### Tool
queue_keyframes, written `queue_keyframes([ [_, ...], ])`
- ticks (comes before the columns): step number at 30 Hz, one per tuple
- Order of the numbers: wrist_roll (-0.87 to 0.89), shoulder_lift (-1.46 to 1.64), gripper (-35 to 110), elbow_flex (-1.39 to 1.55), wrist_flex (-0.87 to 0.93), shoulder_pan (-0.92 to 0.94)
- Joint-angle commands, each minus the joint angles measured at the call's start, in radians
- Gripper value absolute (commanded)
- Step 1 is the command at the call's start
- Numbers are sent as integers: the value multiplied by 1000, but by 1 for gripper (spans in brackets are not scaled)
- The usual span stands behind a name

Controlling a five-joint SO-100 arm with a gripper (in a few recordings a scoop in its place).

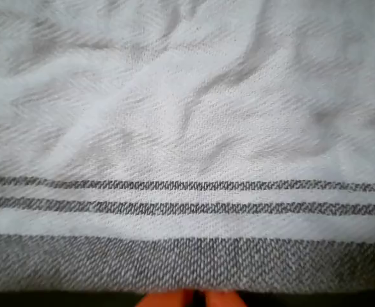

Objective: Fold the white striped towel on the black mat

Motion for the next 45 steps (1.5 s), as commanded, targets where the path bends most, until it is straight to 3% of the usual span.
queue_keyframes([
  [1,-17,23,0,23,20,-37],
  [31,-78,11,0,20,21,-17],
  [45,-52,-215,0,-172,6,-121],
])
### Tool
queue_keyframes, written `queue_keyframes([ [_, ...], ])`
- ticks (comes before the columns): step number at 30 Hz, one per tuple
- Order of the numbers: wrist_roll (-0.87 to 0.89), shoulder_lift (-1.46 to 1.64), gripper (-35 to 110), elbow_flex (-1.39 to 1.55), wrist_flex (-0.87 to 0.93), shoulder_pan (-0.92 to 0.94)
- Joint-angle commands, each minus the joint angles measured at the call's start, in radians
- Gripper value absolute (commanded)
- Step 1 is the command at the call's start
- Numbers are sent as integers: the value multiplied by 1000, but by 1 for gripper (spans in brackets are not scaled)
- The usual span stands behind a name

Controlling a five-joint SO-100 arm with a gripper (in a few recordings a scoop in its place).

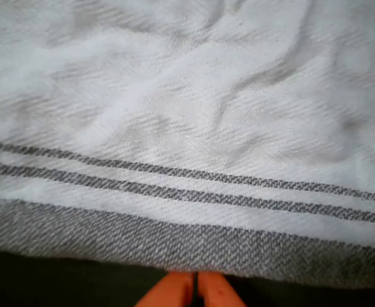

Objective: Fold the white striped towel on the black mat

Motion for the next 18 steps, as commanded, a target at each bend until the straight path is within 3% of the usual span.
queue_keyframes([
  [1,5,-75,0,-71,-2,-41],
  [8,51,-296,0,-229,-46,-135],
  [18,245,-718,0,-588,-63,-334],
])
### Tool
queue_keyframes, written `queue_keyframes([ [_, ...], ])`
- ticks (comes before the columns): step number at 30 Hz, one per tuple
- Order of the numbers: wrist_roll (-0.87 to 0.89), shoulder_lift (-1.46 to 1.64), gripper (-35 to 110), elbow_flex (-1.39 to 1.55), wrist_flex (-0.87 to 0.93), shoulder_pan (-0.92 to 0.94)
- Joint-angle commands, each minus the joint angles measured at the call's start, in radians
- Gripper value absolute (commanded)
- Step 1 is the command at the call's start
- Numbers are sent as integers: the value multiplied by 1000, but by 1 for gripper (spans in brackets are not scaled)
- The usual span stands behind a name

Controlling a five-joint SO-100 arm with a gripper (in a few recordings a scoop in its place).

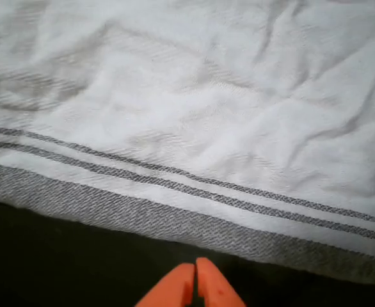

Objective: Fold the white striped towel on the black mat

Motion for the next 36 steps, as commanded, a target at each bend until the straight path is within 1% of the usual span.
queue_keyframes([
  [1,57,-110,0,-143,-8,-58],
  [6,156,-307,0,-347,3,-141],
  [12,244,-543,0,-597,23,-199],
  [19,284,-772,0,-838,34,-242],
  [27,304,-1006,1,-1046,40,-249],
  [36,347,-1229,10,-1227,55,-250],
])
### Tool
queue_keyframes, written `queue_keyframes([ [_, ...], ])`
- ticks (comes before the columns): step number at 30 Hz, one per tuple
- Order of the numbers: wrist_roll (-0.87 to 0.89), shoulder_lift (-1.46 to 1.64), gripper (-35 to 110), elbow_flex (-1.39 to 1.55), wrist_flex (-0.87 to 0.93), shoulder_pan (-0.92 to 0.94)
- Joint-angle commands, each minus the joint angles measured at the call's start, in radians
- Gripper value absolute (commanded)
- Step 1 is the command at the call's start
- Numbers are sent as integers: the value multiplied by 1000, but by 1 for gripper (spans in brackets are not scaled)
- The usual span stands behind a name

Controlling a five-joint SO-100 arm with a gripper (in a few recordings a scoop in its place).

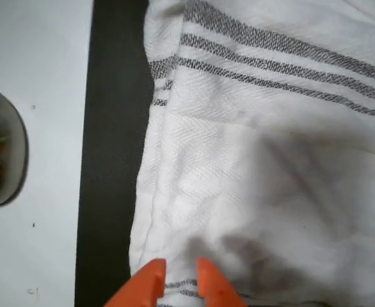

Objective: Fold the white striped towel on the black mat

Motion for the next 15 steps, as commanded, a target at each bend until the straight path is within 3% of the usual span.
queue_keyframes([
  [1,11,-51,11,-74,15,-14],
  [15,38,-334,17,-350,69,-38],
])
